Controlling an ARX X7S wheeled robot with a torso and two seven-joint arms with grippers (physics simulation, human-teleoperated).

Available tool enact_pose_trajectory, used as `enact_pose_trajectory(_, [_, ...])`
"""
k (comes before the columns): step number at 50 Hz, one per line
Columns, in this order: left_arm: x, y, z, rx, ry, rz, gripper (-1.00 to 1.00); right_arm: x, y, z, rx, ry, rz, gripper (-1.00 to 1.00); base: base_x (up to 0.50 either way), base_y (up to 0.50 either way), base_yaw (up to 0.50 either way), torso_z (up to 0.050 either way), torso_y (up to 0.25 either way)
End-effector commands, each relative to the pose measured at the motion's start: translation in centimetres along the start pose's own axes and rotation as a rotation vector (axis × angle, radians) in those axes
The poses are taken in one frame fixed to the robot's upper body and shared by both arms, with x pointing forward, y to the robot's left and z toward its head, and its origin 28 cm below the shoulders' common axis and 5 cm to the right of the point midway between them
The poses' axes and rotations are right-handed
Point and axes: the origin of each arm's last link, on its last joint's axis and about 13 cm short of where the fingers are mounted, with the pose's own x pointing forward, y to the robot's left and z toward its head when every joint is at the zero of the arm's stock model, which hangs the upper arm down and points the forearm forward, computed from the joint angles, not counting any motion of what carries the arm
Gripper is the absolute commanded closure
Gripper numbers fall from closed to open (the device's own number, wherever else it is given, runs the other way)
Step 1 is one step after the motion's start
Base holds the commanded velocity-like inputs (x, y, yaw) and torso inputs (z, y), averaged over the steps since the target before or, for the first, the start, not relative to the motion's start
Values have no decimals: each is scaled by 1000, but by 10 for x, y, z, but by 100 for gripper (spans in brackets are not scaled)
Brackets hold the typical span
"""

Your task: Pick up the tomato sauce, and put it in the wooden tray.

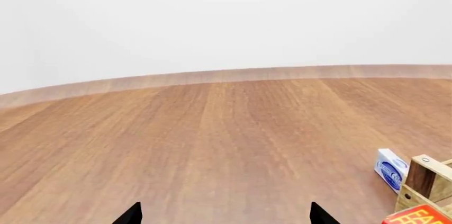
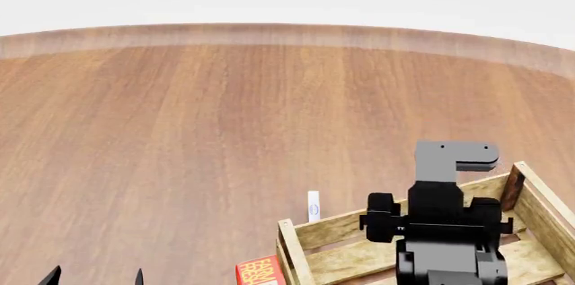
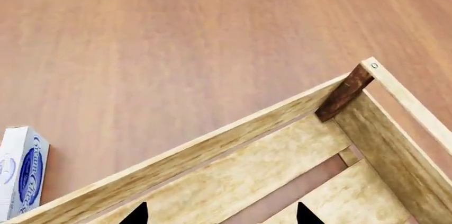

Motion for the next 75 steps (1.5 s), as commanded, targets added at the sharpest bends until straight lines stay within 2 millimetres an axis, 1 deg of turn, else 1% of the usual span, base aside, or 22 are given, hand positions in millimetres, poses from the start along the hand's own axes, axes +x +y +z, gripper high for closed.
enact_pose_trajectory(1, [-1,-1,2,-6,-6,-10,-100,1,1,4,-4,-60,38,-100,0,0,0,0,0])
enact_pose_trajectory(7, [0,-1,2,-7,-5,-8,-100,-1,1,18,-26,-127,47,-100,0,0,0,0,0])
enact_pose_trajectory(17, [0,-1,2,-8,-4,-6,-100,-5,11,36,-56,-224,115,-100,0,0,0,0,0])
enact_pose_trajectory(23, [-1,-1,2,-9,-4,-6,-100,-8,16,41,-84,-281,127,-100,0,0,0,0,0])
enact_pose_trajectory(27, [-1,-1,2,-8,-4,-6,-100,-24,16,41,-142,-402,52,-100,0,0,0,0,0])
enact_pose_trajectory(29, [-1,-1,2,-7,-5,-6,-100,-35,16,41,-115,-418,89,-100,0,0,0,0,0])
enact_pose_trajectory(32, [-1,-1,2,-7,-5,-6,-100,-45,15,41,-146,-485,41,-100,0,0,0,0,0])
enact_pose_trajectory(33, [0,-1,2,-8,-4,-6,-100,-53,16,40,-148,-502,63,-100,0,0,0,0,0])
enact_pose_trajectory(35, [0,-1,1,-7,-5,-7,-100,-61,15,40,-140,-522,76,-100,0,0,0,0,0])
enact_pose_trajectory(40, [0,-1,1,-7,-5,-7,-100,-78,11,42,-122,-572,92,-100,0,0,0,0,0])
enact_pose_trajectory(42, [0,-1,1,-7,-5,-7,-100,-85,9,43,-149,-629,46,-100,0,0,0,0,0])
enact_pose_trajectory(43, [0,-1,2,-6,-5,-7,-100,-88,9,43,-130,-616,83,-100,0,0,0,0,0])
enact_pose_trajectory(45, [0,-1,2,-6,-5,-7,-100,-96,8,44,-137,-662,59,-100,0,0,0,0,0])
enact_pose_trajectory(47, [0,-1,2,-6,-5,-7,-100,-99,8,44,-165,-709,8,-100,0,0,0,0,0])
enact_pose_trajectory(53, [-1,-1,3,-5,-5,-7,-100,-118,6,42,-135,-794,24,-100,0,0,0,0,0])
enact_pose_trajectory(56, [-1,-2,3,-5,-5,-6,-100,-126,5,42,-132,-814,33,-100,0,0,0,0,0])
enact_pose_trajectory(59, [0,-1,3,-6,-5,-6,-100,-137,5,39,-137,-843,49,-100,0,0,0,0,0])
enact_pose_trajectory(62, [0,-1,3,-6,-5,-6,-100,-142,6,36,-153,-859,57,-100,0,0,0,0,0])
enact_pose_trajectory(66, [0,-2,3,-7,-4,-5,-100,-154,5,32,-147,-888,81,-100,0,0,0,0,0])
enact_pose_trajectory(72, [0,-1,3,-8,-4,-5,-100,-167,4,28,-140,-919,103,-100,0,0,0,0,0])
enact_pose_trajectory(75, [0,-1,3,-9,-4,-4,-100,-177,3,26,-140,-950,111,-100,0,0,0,0,0])
